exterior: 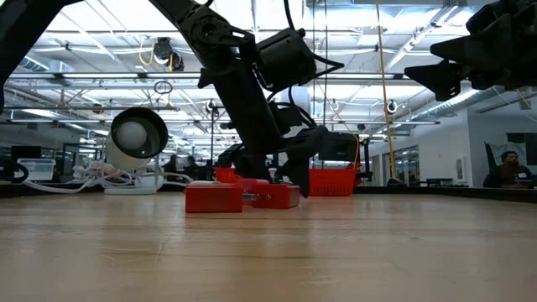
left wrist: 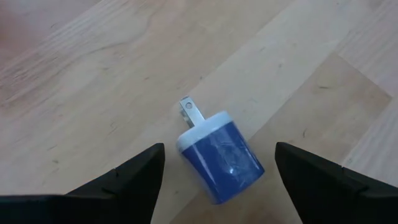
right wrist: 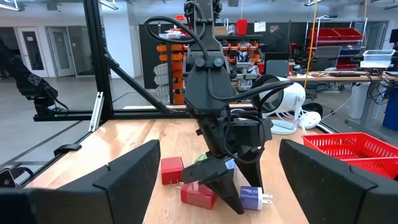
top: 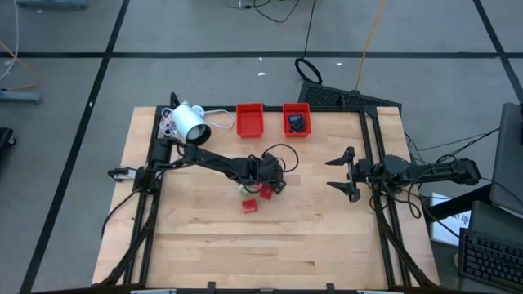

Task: Pick & Place Office items
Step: Put the violet charger adapter into the left red bin

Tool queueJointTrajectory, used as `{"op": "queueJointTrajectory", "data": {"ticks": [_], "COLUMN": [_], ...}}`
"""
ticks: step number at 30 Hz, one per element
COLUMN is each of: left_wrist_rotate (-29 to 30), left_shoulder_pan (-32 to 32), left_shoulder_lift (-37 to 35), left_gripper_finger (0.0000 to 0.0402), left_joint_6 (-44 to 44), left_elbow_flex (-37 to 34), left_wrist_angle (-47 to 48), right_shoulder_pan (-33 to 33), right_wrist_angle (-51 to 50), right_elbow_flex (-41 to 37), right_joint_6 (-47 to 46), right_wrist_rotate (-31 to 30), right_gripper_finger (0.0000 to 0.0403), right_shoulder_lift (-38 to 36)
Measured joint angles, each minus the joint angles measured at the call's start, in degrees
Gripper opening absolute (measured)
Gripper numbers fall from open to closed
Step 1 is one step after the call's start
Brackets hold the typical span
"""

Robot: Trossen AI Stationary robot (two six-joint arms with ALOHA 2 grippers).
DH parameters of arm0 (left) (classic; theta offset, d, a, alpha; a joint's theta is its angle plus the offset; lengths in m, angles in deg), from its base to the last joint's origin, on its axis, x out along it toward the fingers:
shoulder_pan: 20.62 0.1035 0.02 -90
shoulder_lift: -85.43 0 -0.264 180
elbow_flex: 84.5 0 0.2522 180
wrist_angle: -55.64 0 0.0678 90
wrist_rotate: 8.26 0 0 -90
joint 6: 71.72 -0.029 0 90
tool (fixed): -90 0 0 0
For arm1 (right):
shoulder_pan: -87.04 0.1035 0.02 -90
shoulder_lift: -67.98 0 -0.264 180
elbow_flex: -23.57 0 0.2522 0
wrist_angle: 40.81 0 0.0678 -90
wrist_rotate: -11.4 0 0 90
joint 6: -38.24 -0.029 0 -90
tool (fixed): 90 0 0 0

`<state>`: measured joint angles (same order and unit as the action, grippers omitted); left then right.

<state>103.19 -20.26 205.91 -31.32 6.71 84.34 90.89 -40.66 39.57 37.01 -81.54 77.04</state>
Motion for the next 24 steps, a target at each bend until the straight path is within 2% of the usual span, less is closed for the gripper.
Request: {"op": "queueJointTrajectory", "data": {"ticks": [13,21,24], "left_wrist_rotate": [-0.2,-0.2,-0.2], "left_shoulder_pan": [0.0,0.0,0.0], "left_shoulder_lift": [0.0,0.0,0.0], "left_gripper_finger": [0.0186,0.0161,0.0161], "left_joint_6": [-1.7,-5.3,-9.4], "left_elbow_flex": [0.0,0.0,0.0], "left_wrist_angle": [0.0,0.0,0.0], "right_shoulder_pan": [0.0,0.0,0.0], "right_wrist_angle": [0.0,0.0,0.0], "right_elbow_flex": [0.0,0.0,0.0], "right_joint_6": [0.0,0.0,0.0], "right_wrist_rotate": [0.0,0.0,0.0], "right_gripper_finger": [0.0320,0.0320,0.0320], "right_shoulder_lift": [0.0,0.0,0.0]}}
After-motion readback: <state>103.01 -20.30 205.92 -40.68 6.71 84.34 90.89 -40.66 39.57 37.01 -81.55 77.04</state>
